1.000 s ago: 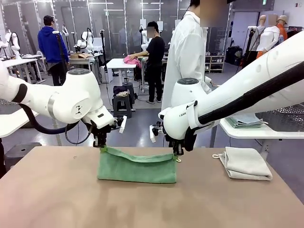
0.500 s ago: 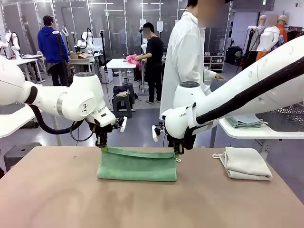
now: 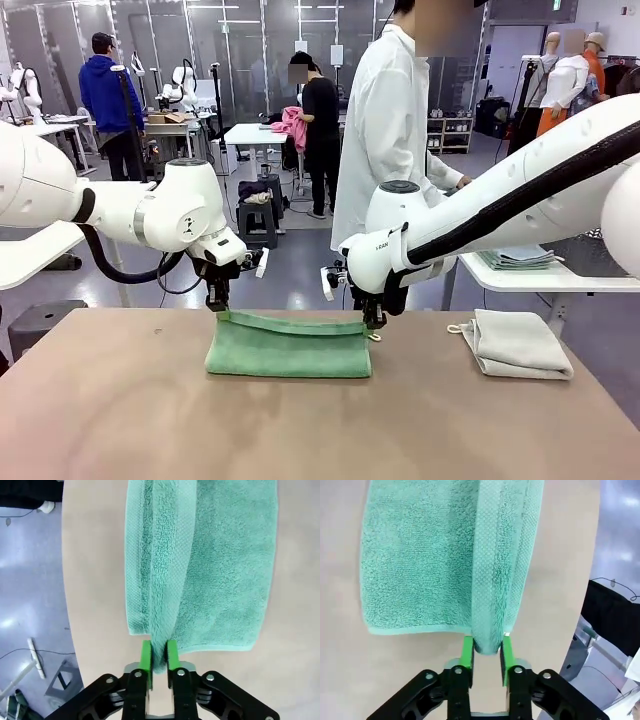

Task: Fold the towels and place them in the basket.
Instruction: When a person lays out a Towel with hook on the table, fold it in half twice.

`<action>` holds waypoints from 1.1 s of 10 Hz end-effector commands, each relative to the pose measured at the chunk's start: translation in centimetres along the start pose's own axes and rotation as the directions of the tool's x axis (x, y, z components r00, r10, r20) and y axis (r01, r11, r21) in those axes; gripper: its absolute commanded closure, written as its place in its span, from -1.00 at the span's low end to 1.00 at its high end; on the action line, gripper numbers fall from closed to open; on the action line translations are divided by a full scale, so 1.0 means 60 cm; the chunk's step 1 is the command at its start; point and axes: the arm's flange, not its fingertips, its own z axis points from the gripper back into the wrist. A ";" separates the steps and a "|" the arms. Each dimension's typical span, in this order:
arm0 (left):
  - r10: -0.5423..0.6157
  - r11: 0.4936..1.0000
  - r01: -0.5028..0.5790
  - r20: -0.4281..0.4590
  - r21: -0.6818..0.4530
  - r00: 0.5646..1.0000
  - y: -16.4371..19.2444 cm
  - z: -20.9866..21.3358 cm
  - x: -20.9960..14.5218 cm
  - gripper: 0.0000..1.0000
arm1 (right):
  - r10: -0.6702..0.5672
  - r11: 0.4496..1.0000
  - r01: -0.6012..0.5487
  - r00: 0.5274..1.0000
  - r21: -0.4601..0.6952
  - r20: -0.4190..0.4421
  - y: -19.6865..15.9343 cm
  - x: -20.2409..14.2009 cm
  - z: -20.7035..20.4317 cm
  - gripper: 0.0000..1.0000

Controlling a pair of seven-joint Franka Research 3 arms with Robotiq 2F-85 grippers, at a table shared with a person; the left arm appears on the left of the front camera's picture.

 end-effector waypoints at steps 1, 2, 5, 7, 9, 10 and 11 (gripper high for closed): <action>-0.020 1.000 0.020 0.004 -0.005 1.000 0.012 0.009 -0.002 0.16 | 0.039 0.999 -0.038 0.999 -0.021 0.017 -0.012 -0.002 0.008 0.07; -0.012 1.000 0.012 -0.002 0.014 1.000 0.009 0.015 -0.004 0.47 | 0.037 0.999 -0.037 0.999 -0.029 0.016 -0.012 0.000 0.012 -0.20; -0.055 0.997 0.054 0.005 0.047 0.998 -0.023 0.064 -0.010 -0.59 | -0.006 0.999 0.007 1.000 -0.040 0.027 0.008 0.008 0.064 -0.72; -0.116 0.993 0.116 0.067 0.012 0.991 -0.090 0.140 -0.011 -0.26 | -0.144 0.989 0.146 0.988 -0.023 0.055 0.065 0.036 0.139 -1.00; -0.118 0.992 0.107 0.189 0.070 0.975 -0.148 0.212 -0.042 -0.26 | -0.379 0.922 0.381 0.924 -0.068 0.048 0.129 0.074 0.210 -1.00; -0.112 0.990 0.088 0.242 0.106 0.964 -0.164 0.231 -0.062 -0.26 | -0.485 0.867 0.488 0.873 -0.100 0.053 0.153 0.094 0.233 -1.00; -0.108 0.990 0.075 0.292 0.122 0.950 -0.175 0.243 -0.085 -0.26 | -0.585 0.804 0.586 0.810 -0.102 0.041 0.174 0.111 0.246 -1.00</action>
